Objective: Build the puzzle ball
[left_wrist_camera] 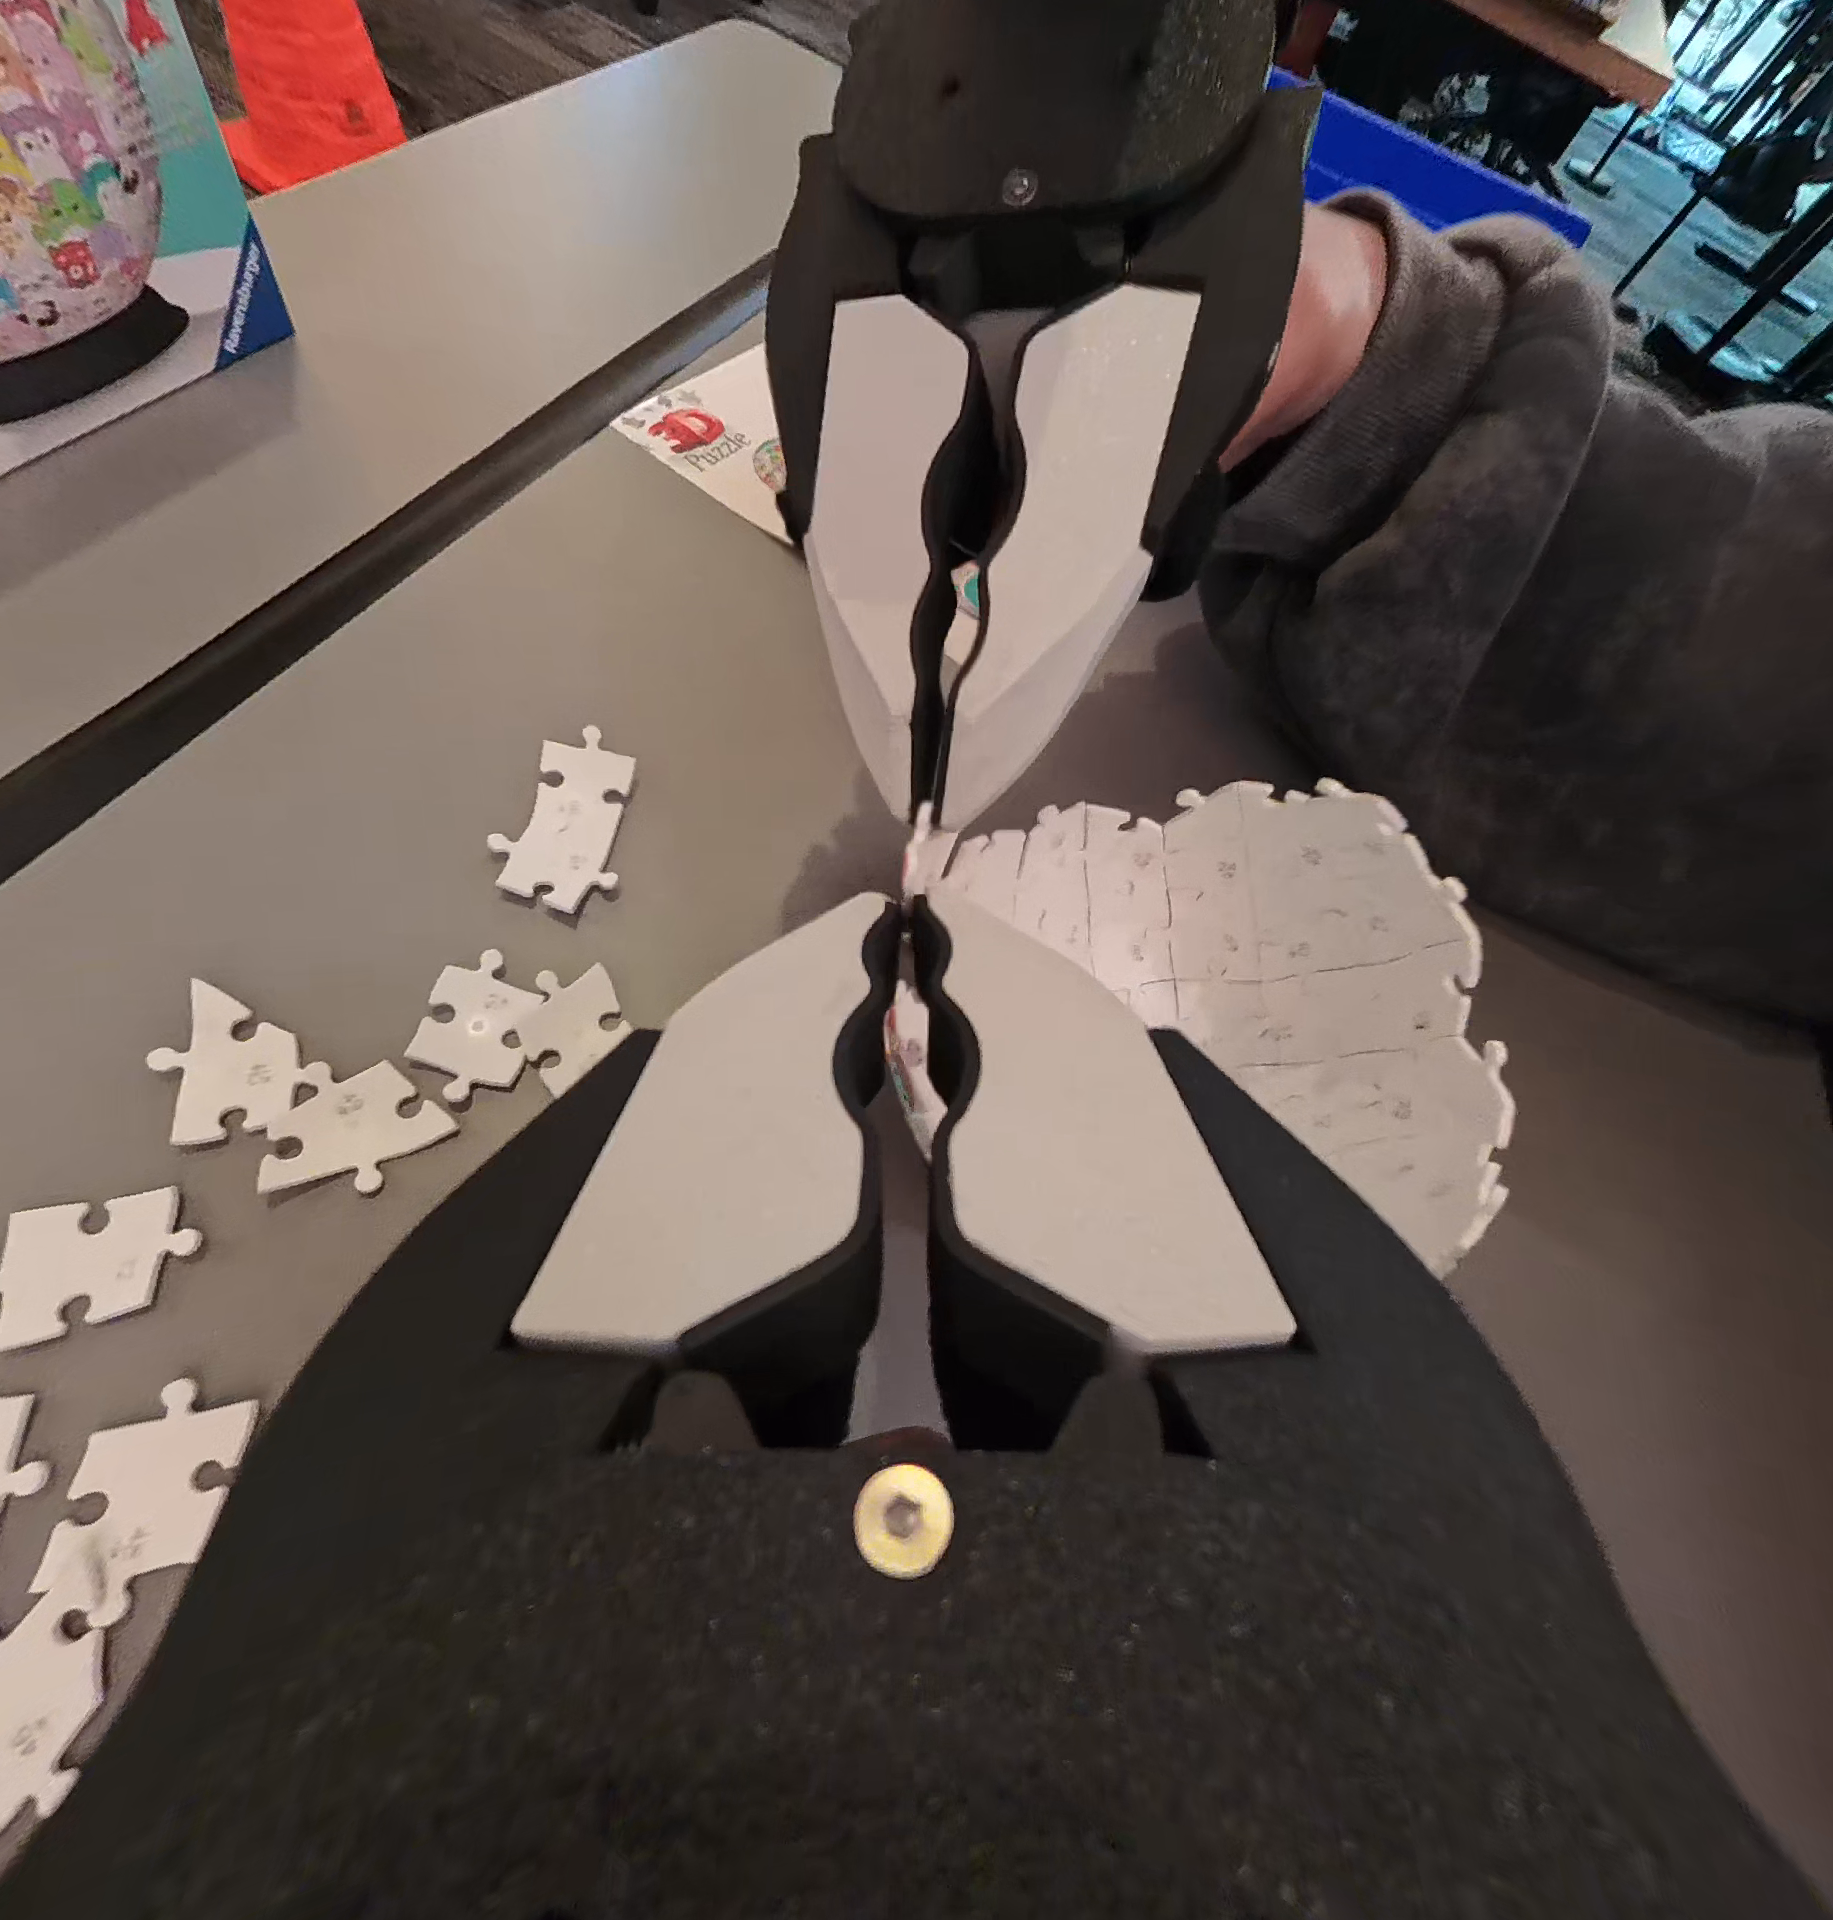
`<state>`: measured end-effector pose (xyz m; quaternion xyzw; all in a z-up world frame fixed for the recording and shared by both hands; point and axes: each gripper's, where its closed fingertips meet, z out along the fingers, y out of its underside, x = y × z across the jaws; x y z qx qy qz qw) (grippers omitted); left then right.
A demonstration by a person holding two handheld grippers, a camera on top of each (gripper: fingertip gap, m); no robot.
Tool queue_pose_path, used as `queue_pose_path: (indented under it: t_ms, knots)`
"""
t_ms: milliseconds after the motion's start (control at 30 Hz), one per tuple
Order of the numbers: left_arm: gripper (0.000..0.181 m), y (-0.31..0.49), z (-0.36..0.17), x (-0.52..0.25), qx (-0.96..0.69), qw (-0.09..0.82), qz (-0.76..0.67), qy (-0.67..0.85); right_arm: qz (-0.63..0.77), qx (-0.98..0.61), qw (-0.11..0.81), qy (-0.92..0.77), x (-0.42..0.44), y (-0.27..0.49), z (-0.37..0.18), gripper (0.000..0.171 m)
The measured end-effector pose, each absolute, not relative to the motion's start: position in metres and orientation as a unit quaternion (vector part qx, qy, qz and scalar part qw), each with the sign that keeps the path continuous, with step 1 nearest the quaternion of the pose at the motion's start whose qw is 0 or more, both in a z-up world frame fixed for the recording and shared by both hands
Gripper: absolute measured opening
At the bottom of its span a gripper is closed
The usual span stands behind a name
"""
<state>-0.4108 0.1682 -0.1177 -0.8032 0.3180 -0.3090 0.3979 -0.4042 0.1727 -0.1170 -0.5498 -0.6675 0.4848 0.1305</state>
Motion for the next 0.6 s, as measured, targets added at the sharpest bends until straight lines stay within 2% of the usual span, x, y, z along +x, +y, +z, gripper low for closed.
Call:
queue_pose_path:
  t_ms: [133, 333, 600]
  knots:
    - [0.001, 0.164, -0.125, -0.409, -0.804, 0.385, -0.313, 0.328, 0.44, -0.53, 0.145, -0.71, -0.401, 0.168, -0.12, 0.016]
    - [0.001, 0.159, -0.123, -0.403, -0.797, 0.383, -0.323, 0.336, 0.372, -0.495, 0.207, -0.758, -0.407, 0.163, -0.108, 0.013]
    - [0.001, 0.158, -0.123, -0.401, -0.796, 0.383, -0.32, 0.342, 0.352, -0.488, 0.189, -0.776, -0.409, 0.16, -0.117, 0.002]
